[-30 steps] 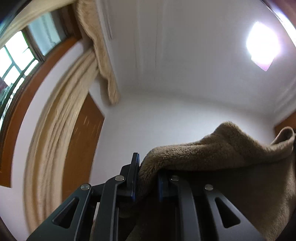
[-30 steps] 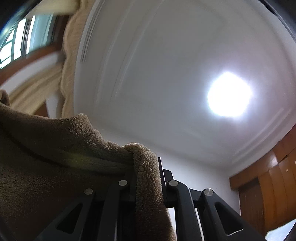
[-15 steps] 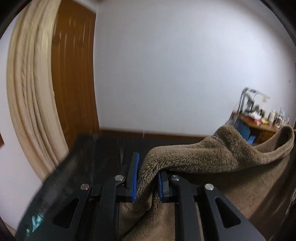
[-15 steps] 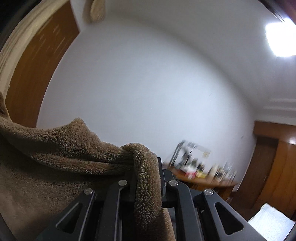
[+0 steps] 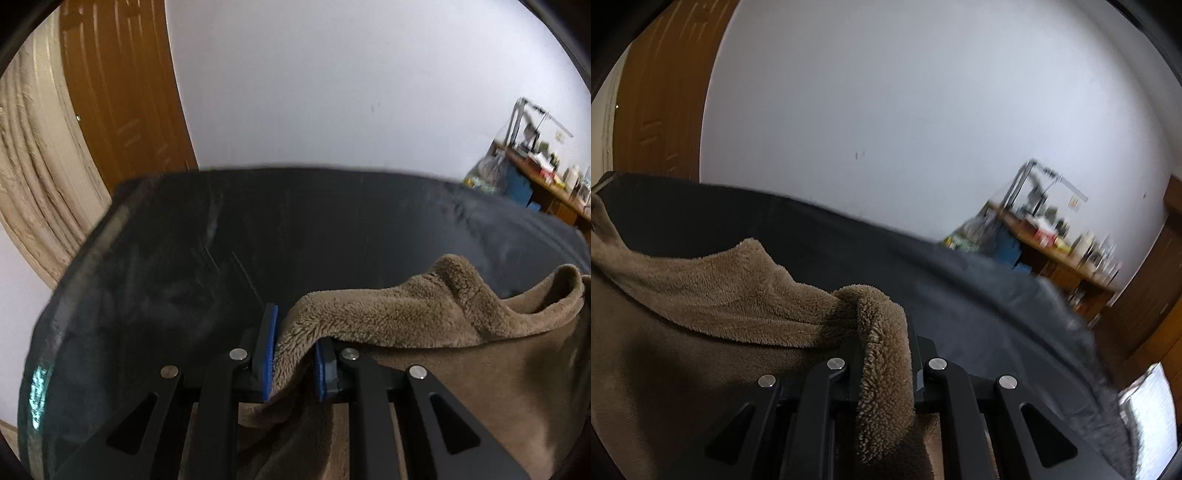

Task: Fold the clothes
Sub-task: 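Lower the spread fleece onto the bed and open both grippers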

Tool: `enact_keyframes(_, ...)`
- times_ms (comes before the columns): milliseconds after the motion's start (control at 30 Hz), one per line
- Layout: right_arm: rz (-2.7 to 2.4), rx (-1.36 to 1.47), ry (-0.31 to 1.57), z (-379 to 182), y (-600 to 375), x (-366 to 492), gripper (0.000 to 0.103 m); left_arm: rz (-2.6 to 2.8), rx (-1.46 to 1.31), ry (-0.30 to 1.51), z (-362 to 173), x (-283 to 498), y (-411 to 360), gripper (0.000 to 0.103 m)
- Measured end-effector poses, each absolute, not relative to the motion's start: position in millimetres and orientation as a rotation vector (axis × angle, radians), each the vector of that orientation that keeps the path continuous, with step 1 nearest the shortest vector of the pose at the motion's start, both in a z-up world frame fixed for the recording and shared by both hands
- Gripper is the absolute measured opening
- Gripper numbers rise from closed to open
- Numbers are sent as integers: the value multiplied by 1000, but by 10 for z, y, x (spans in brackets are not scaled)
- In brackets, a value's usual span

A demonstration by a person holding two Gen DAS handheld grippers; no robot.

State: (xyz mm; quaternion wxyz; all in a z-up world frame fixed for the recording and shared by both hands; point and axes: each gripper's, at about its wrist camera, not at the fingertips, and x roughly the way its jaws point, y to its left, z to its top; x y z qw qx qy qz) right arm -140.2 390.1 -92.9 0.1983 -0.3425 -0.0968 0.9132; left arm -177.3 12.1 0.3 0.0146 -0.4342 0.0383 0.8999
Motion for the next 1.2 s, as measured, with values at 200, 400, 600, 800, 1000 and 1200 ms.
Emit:
enact_keyframes(200, 2539, -1157, -207, -1107, 3987, -1551, 20, 2799, -1423, 242, -206, -1871, 253, 38)
enact_keyframes(400, 2600, -1089, -118, -944, 4058, -1338, 80, 2756, -1466, 136, -163, -1833, 173, 55)
enact_keyframes(600, 2707, -1092, 50, -485, 4066, -1025, 80, 2672, -1414, 160, 97, -1636, 275, 70)
enact_keyframes(800, 2824, -1352, 153, -479, 3666, -1085, 80, 2580, -1368, 211, 233, -1415, 433, 75)
enact_keyframes(1000, 2745, -1490, 105, -835, 3509, -1527, 80, 2553, -1450, 261, -63, -1692, 711, 75)
enact_keyframes(1200, 2705, -1407, 102, -961, 3561, -1876, 80, 2579, -1493, 151, -202, -1978, 695, 76)
